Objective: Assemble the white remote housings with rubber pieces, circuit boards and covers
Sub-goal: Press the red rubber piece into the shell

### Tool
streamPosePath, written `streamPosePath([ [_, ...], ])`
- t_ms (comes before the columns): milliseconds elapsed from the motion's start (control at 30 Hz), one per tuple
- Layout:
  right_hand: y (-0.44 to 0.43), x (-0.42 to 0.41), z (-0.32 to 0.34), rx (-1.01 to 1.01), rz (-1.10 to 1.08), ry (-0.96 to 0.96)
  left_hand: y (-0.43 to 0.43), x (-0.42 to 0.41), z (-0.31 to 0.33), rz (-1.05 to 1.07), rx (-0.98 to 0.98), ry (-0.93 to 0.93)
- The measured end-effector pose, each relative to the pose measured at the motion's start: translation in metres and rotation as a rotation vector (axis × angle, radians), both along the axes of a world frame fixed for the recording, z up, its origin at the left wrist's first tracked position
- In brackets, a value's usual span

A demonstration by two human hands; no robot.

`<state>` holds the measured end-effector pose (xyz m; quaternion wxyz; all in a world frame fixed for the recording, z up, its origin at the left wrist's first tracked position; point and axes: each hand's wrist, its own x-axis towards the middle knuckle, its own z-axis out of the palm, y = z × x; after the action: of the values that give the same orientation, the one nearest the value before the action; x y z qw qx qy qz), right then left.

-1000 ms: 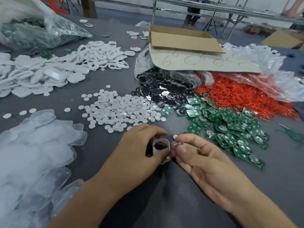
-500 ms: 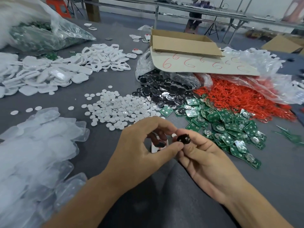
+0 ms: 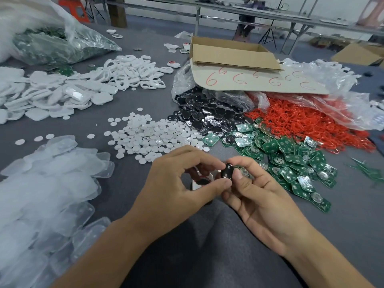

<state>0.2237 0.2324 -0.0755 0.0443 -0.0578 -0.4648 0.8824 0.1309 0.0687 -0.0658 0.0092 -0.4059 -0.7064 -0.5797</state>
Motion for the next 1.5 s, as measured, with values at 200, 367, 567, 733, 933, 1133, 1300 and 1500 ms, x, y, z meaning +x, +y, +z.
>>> streamPosePath([
  [200, 0.001, 0.001, 0.002, 0.002, 0.004, -0.005, 0.000, 0.000, -0.002, -0.031, 0.043, -0.095],
  [367, 0.003, 0.002, -0.001, -0.007, 0.020, 0.012, 0.000, -0.002, -0.001, -0.080, 0.063, -0.105],
  [567, 0.000, 0.002, -0.001, 0.006, 0.031, 0.026, 0.000, 0.002, 0.002, -0.064, 0.066, -0.072],
  [733, -0.001, 0.003, -0.001, 0.012, 0.018, 0.000, 0.002, 0.006, 0.003, -0.034, 0.061, -0.069],
  [933, 0.005, 0.004, 0.001, -0.014, 0.154, 0.053, 0.001, 0.004, 0.003, -0.015, 0.073, -0.100],
  [1133, 0.005, 0.004, 0.000, 0.031, 0.184, 0.053, -0.001, 0.002, 0.005, -0.075, 0.048, -0.096],
  [1300, 0.003, 0.003, -0.002, 0.003, 0.145, 0.034, -0.001, 0.002, 0.004, -0.089, 0.044, -0.107],
  [1500, 0.000, 0.002, -0.002, 0.275, -0.101, 0.028, -0.004, -0.006, 0.004, -0.092, -0.037, -0.121],
])
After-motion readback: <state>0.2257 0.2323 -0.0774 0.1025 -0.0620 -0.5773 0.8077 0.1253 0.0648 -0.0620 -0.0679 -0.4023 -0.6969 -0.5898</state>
